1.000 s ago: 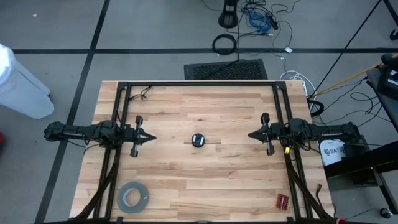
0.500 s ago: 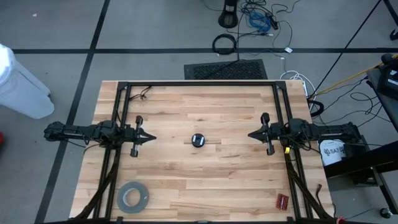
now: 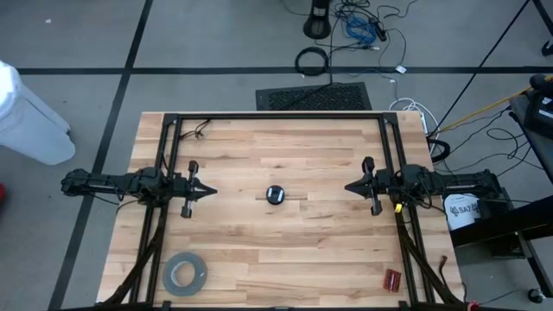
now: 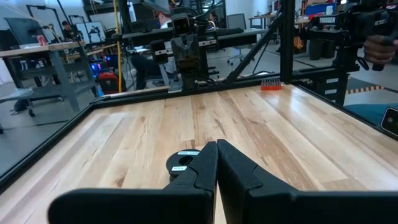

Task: Coil cords
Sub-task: Uncoil the black wire from the spool

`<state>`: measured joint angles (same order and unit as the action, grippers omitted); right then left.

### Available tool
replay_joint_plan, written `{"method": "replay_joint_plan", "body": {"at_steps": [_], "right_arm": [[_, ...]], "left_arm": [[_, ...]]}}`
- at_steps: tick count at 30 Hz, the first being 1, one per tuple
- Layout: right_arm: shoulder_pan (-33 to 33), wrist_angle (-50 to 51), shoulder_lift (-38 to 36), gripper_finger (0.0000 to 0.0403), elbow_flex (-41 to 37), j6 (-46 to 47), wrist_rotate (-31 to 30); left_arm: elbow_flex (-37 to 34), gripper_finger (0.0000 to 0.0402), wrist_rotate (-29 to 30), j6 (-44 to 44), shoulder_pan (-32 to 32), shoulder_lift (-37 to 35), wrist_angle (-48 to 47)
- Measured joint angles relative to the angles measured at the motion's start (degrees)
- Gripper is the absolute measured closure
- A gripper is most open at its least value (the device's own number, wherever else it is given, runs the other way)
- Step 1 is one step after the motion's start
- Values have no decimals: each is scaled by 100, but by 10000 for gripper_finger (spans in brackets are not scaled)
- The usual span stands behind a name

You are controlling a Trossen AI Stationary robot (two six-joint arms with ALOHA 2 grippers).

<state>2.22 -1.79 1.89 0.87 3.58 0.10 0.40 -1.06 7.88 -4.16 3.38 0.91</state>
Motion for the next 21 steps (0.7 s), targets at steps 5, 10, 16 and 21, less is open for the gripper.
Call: {"method": "replay_joint_plan", "body": {"at_steps": [5, 10, 16, 21], "right_arm": [[0, 1, 4, 403, 75, 113, -2], [0, 37, 73, 403, 568, 246, -2], [2, 696, 723, 403, 1735, -112, -130], [3, 1200, 1608, 403, 3014, -603, -458]], "left_arm": [[0, 386, 0, 0, 2, -2, 0], [-2, 386, 0, 0, 2, 0, 0], [-1, 386, 0, -2, 1, 0, 0], [0, 386, 0, -2, 2, -2, 2]]}}
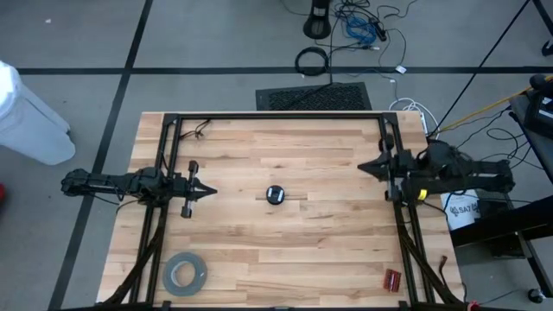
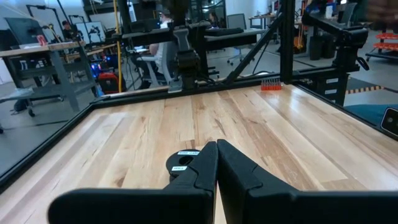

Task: Coil cords
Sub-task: Uncoil the black wire from the spool

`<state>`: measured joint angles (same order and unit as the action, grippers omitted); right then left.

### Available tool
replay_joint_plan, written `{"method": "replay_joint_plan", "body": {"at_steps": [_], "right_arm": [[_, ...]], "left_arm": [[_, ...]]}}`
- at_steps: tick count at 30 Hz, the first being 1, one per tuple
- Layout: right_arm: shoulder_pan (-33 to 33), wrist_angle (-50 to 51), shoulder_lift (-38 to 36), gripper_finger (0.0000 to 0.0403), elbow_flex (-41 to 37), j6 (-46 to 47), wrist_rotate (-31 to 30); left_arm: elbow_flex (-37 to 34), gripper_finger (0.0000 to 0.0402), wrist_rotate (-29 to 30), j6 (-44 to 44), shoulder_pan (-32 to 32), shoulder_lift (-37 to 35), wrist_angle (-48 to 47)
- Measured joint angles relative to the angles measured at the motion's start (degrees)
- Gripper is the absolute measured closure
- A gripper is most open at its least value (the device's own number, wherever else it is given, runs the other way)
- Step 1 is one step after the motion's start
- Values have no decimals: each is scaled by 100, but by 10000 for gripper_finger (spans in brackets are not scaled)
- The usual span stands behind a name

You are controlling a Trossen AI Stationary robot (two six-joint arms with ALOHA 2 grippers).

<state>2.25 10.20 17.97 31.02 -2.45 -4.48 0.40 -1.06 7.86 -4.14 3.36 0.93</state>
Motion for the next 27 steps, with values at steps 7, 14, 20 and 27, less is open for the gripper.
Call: {"method": "replay_joint_plan", "body": {"at_steps": [7, 14, 20, 27], "right_arm": [[-3, 1198, 1357, 403, 1831, -211, -626], [-1, 1596, 2159, 403, 2163, 60, -626], [53, 1429, 2611, 403, 1662, 714, -616], [417, 283, 3122, 403, 819, 1115, -622]], "left_arm": [[0, 386, 0, -7, 0, 2, 2], [-1, 386, 512, -285, -3, 2, 71], [202, 386, 586, -253, -2, 100, -82], [1002, 386, 612, 168, 0, 862, -146]]}}
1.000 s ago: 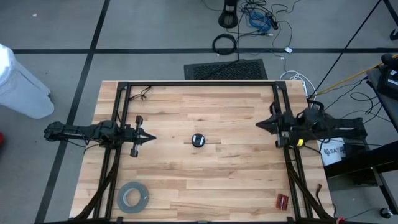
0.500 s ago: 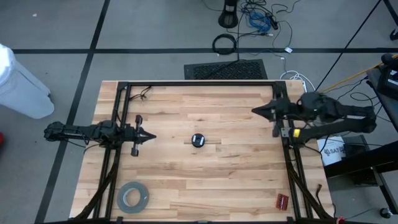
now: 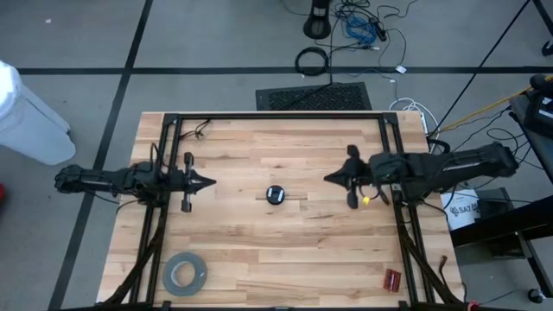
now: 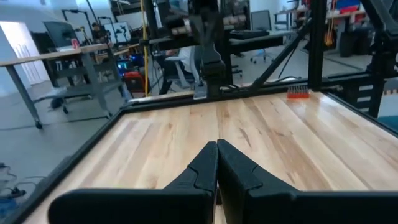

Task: Coil cords
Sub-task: Uncoil the black wire from the spool

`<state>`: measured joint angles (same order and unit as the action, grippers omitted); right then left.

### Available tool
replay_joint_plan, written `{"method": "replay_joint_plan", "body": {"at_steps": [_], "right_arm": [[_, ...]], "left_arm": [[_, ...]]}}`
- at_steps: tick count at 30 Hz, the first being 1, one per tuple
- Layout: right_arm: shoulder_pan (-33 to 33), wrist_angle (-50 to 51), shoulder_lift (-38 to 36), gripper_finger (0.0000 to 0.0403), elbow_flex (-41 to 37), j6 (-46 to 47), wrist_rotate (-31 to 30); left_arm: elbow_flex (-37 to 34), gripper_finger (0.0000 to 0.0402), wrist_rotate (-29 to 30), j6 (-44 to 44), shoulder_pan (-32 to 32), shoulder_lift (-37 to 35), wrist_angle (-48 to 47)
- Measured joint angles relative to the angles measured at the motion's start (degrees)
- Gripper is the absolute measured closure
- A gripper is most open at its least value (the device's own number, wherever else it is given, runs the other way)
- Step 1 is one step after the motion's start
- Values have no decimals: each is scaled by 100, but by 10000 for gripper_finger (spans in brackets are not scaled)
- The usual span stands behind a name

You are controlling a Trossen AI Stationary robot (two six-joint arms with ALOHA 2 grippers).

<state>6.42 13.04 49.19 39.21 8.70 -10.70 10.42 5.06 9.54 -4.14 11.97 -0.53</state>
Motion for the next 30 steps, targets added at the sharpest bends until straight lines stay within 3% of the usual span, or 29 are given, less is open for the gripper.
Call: {"method": "replay_joint_plan", "body": {"at_steps": [7, 11, 14, 19, 30], "right_arm": [[302, -962, 742, 403, -456, 159, -4], [432, -1257, 1276, 403, -477, 268, -7], [531, -1666, 1678, 403, -475, 274, -8], [676, -2068, 2243, 403, -475, 285, -7], [832, -2234, 2785, 403, -472, 310, -161]], "left_arm": [[1444, 386, 112, -294, -3, 1777, -639], [2112, 386, -290, -419, -59, 2765, -543], [2414, 386, -341, -890, -109, 3325, -387], [2482, 386, -309, -879, -455, 4083, -77], [2480, 383, 1240, -866, -1214, 5887, 681]]}}
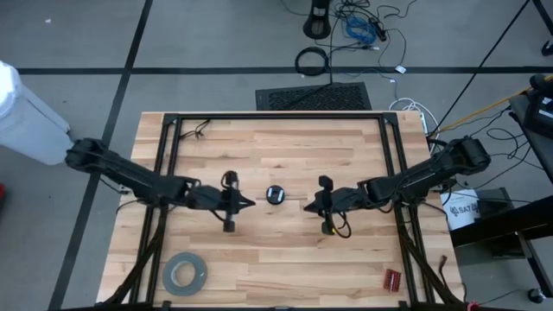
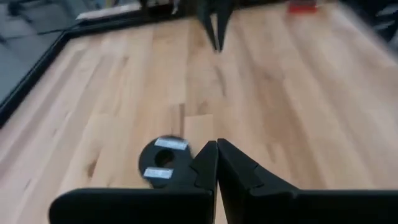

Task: Coil cords
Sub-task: Uncoil the black wire from the spool

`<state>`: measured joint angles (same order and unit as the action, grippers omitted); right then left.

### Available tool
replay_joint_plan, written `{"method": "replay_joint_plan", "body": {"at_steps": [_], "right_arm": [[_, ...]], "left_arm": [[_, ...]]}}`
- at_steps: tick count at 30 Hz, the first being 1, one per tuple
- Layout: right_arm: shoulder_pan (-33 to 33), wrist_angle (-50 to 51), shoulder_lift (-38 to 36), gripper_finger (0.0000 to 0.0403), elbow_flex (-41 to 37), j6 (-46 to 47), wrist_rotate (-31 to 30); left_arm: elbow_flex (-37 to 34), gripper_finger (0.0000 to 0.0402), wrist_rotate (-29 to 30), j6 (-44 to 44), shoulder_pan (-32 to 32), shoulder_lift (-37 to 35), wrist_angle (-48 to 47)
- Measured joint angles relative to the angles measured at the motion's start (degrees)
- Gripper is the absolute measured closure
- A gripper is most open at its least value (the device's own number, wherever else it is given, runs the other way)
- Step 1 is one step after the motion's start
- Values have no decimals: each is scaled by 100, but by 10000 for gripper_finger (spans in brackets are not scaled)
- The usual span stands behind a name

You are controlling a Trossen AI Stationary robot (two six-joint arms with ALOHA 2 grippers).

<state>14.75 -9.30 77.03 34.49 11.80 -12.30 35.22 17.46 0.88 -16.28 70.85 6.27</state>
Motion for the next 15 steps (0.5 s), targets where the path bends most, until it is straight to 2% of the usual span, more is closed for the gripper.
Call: {"method": "replay_joint_plan", "body": {"at_steps": [3, 8, 11, 15], "right_arm": [[-1, 1, 9, 403, 1, 49, -133], [-6, 2, 9, 403, 3, -4, -478], [-14, -8, 9, 403, 3, -21, -721], [-42, -175, 9, 403, 3, -49, -768]], "left_arm": [[-2, 365, 80, -46, -54, 420, 2], [-2, 311, 183, 127, -65, 859, 117], [-2, 291, 452, 732, -83, 1016, 344], [-2, 285, 574, 1896, -84, 1250, 637]]}}
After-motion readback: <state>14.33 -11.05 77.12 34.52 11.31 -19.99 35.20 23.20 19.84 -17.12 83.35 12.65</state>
